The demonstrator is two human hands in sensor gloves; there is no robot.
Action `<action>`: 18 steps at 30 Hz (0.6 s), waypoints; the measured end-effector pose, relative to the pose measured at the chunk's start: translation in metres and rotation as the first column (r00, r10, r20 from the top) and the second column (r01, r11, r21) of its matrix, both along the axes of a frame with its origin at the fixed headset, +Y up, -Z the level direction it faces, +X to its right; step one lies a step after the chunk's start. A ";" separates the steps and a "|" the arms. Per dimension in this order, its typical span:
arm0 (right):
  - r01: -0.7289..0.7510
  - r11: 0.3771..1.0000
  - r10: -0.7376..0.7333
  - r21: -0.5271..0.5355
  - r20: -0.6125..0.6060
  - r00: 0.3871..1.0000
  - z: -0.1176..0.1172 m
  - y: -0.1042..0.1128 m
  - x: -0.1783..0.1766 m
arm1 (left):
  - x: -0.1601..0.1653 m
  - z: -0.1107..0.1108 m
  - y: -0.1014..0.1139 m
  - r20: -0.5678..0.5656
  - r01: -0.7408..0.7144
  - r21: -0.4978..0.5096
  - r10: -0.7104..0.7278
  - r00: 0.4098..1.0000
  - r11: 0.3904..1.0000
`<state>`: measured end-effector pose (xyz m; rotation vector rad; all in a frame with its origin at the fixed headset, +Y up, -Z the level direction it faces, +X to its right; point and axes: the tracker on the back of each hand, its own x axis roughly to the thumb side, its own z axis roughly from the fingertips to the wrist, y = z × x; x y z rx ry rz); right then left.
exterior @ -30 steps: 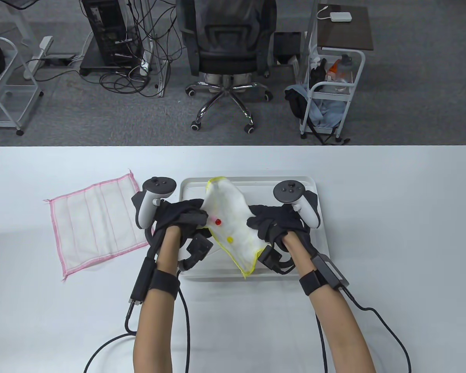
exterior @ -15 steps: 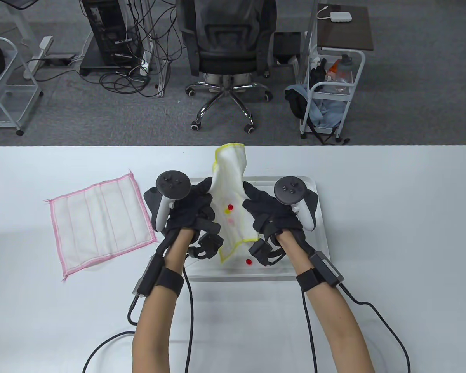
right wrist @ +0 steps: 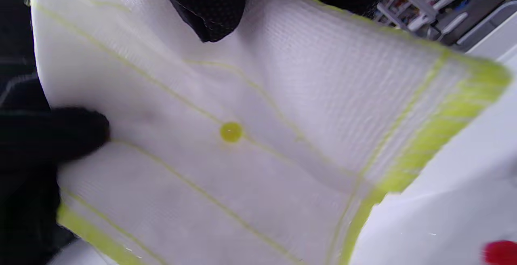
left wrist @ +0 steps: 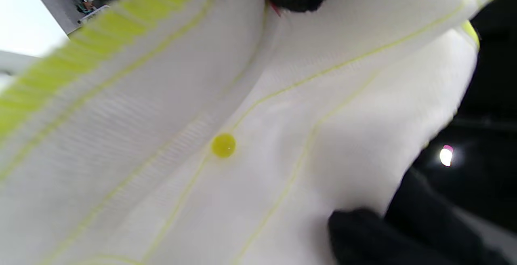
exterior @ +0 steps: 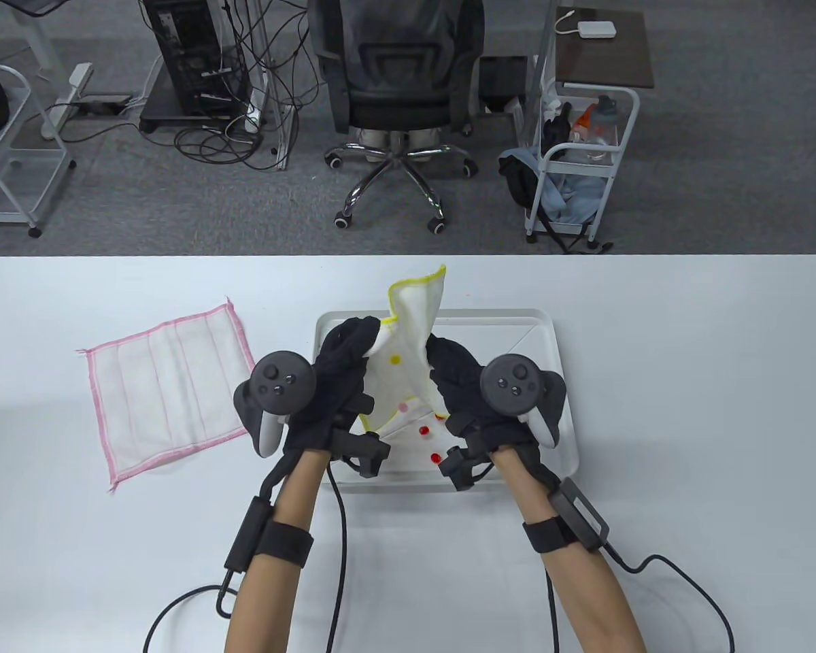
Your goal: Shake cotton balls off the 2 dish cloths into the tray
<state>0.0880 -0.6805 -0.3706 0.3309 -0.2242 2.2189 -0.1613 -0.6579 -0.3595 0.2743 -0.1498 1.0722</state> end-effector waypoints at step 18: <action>0.154 0.966 -0.147 0.210 -0.048 0.988 0.037 0.015 0.018 | 0.004 0.028 0.013 0.013 -0.117 0.183 0.117 0.993 0.976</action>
